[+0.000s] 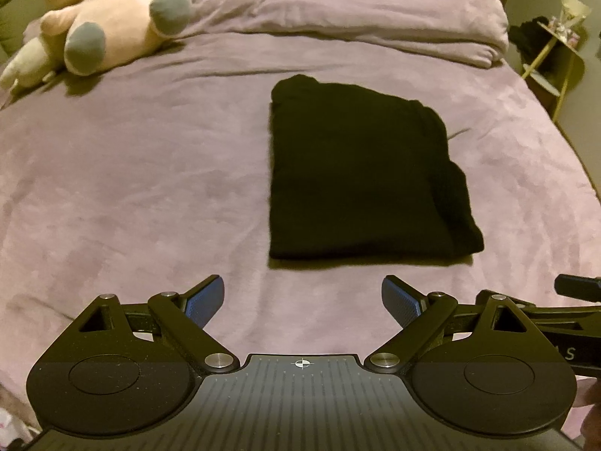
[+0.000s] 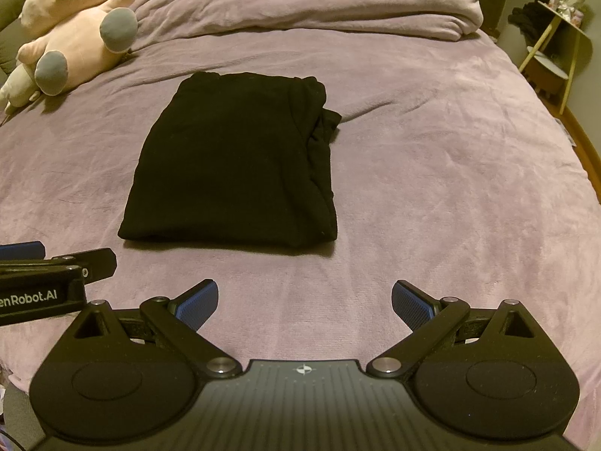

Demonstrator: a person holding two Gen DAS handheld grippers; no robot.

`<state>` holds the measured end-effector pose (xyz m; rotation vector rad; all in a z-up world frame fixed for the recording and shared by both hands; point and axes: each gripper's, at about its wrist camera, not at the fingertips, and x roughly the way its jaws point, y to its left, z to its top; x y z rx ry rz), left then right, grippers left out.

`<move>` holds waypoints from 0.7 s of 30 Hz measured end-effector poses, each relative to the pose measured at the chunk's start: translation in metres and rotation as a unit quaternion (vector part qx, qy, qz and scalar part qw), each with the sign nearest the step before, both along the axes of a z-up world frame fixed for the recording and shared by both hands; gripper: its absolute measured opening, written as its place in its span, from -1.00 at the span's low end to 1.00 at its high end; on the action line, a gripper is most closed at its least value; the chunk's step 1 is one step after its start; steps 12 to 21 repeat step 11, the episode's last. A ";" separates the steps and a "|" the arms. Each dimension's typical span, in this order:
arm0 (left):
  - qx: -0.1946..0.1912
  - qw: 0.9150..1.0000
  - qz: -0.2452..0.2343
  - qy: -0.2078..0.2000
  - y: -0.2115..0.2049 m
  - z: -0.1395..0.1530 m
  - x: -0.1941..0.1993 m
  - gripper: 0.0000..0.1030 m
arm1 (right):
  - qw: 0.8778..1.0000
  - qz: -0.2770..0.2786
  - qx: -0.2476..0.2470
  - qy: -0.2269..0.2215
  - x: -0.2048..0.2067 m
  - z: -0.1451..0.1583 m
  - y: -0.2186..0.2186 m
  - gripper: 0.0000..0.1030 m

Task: Fold small clothes

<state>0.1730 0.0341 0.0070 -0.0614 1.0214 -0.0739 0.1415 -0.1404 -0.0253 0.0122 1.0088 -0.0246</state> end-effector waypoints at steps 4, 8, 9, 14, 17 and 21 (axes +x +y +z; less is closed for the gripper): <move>0.024 1.000 -0.002 -0.003 -0.003 -0.002 -0.001 0.84 | 1.000 0.000 -0.001 0.002 0.001 -0.001 -0.001 0.92; 0.048 0.999 -0.004 -0.009 -0.006 -0.003 -0.001 0.84 | 1.000 0.000 -0.001 0.004 0.002 -0.002 -0.002 0.92; 0.052 0.999 -0.005 -0.007 -0.007 -0.003 -0.001 0.84 | 1.000 0.001 -0.002 0.005 0.002 -0.002 -0.002 0.92; 0.055 0.998 -0.007 -0.006 -0.008 -0.003 -0.001 0.84 | 1.000 0.001 -0.003 0.006 0.002 -0.002 -0.002 0.92; 0.055 0.998 -0.007 -0.006 -0.008 -0.003 -0.001 0.84 | 1.000 0.001 -0.003 0.006 0.002 -0.002 -0.002 0.92; 0.055 0.998 -0.007 -0.006 -0.008 -0.003 -0.001 0.84 | 1.000 0.001 -0.003 0.006 0.002 -0.002 -0.002 0.92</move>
